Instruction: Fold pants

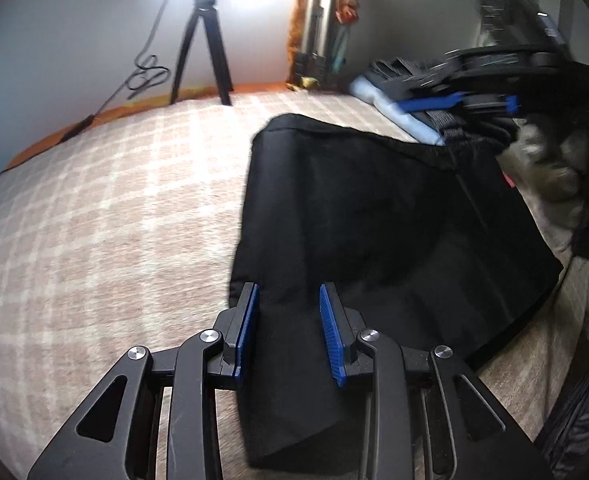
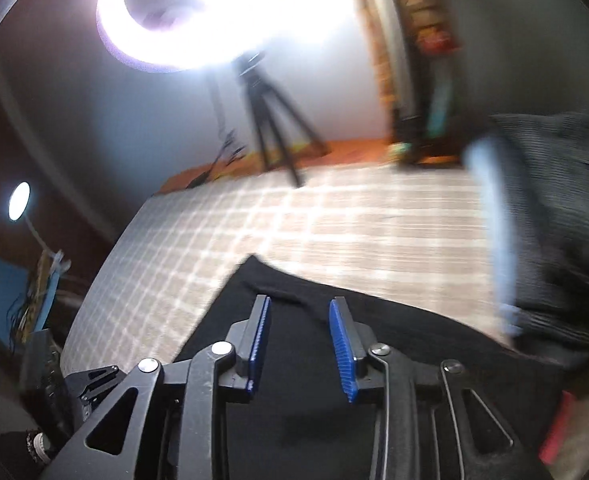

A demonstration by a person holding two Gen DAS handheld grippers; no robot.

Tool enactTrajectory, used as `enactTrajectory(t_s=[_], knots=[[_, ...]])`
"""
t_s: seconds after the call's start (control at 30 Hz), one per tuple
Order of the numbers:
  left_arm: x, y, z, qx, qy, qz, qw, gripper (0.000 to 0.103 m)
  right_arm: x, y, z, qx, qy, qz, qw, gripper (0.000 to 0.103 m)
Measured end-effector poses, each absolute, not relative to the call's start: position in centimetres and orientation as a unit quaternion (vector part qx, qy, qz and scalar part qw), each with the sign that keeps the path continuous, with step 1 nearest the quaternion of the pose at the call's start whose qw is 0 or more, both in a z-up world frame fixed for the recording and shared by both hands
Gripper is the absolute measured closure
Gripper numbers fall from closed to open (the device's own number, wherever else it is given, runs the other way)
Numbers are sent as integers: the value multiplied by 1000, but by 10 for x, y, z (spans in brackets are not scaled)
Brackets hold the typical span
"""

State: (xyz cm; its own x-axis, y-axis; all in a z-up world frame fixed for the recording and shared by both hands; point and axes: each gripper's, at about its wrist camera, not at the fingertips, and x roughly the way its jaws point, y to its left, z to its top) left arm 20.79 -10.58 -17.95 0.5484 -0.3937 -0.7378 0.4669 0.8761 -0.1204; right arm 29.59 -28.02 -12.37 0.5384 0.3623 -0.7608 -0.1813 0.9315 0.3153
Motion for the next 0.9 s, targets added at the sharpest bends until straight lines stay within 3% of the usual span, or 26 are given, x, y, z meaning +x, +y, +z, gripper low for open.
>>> enactTrajectory(t_s=[0.17, 0.7, 0.8, 0.87, 0.9], knots=[[207, -101, -185, 47, 416, -248, 874, 74, 329, -228, -149, 55, 483, 178, 856, 79], [193, -92, -191, 66, 423, -266, 864, 73, 370, -205, -190, 35, 513, 139, 846, 80], [193, -85, -187, 50, 435, -263, 860, 73, 367, -207, -185, 44, 511, 135, 848, 75], [193, -75, -184, 25, 446, -253, 858, 59, 362, -209, -175, 45, 506, 131, 851, 72], [193, -69, -182, 11, 449, -249, 858, 58, 358, -210, -168, 52, 503, 132, 853, 69]])
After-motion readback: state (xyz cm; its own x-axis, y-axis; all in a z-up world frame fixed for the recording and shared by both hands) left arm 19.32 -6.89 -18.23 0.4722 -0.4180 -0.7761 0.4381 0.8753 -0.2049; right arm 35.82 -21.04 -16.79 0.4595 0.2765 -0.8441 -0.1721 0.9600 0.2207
